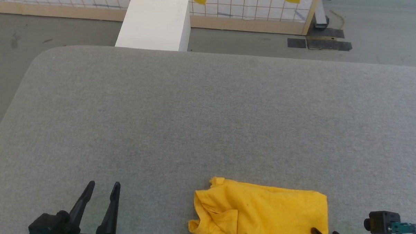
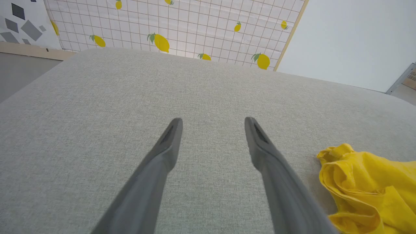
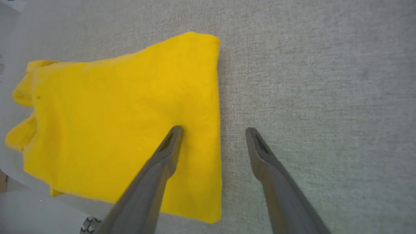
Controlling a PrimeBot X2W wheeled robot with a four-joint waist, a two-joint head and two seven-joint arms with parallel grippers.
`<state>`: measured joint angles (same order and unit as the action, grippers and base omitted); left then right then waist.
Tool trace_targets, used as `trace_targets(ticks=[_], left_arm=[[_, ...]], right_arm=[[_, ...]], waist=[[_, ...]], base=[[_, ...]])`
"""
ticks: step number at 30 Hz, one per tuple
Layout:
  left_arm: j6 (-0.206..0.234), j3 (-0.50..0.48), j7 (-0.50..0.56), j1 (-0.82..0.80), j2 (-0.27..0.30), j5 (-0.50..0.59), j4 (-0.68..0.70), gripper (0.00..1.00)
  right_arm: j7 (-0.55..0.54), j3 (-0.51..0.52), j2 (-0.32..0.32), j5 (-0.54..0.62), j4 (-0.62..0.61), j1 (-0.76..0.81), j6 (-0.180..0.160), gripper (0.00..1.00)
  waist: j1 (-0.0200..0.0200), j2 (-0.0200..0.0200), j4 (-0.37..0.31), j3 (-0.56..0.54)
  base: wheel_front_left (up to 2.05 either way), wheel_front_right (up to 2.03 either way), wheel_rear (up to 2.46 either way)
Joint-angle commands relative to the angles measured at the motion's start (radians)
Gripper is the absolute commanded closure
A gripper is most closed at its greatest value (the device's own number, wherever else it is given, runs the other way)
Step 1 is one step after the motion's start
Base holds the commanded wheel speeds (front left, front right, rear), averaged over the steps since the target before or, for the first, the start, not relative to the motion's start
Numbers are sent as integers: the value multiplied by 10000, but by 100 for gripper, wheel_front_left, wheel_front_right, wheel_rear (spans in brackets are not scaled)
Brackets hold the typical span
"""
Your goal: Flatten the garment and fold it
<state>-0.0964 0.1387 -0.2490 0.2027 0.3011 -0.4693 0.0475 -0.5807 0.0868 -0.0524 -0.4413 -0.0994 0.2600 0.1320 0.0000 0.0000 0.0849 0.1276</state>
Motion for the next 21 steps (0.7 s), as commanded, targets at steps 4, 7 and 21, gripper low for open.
trace_targets(ticks=[4, 7, 21], left_arm=[[-79, 7, -11, -193, 152, -109, -47, 0], [-91, 36, -3, -229, 188, -139, -75, 0], [-62, 156, 80, -331, 263, -235, -160, 0]], right_arm=[[-72, -212, 21, -152, 467, -410, -13, 0], [-114, -240, 21, -206, 833, -621, -13, 0], [-584, 92, 22, 127, 1539, -1067, -13, 100]], waist=[[0, 0, 223, 140], [0, 0, 303, 166], [0, 0, 481, -1]], base=[[0, 0, 0], [0, 0, 0], [0, 0, 0]])
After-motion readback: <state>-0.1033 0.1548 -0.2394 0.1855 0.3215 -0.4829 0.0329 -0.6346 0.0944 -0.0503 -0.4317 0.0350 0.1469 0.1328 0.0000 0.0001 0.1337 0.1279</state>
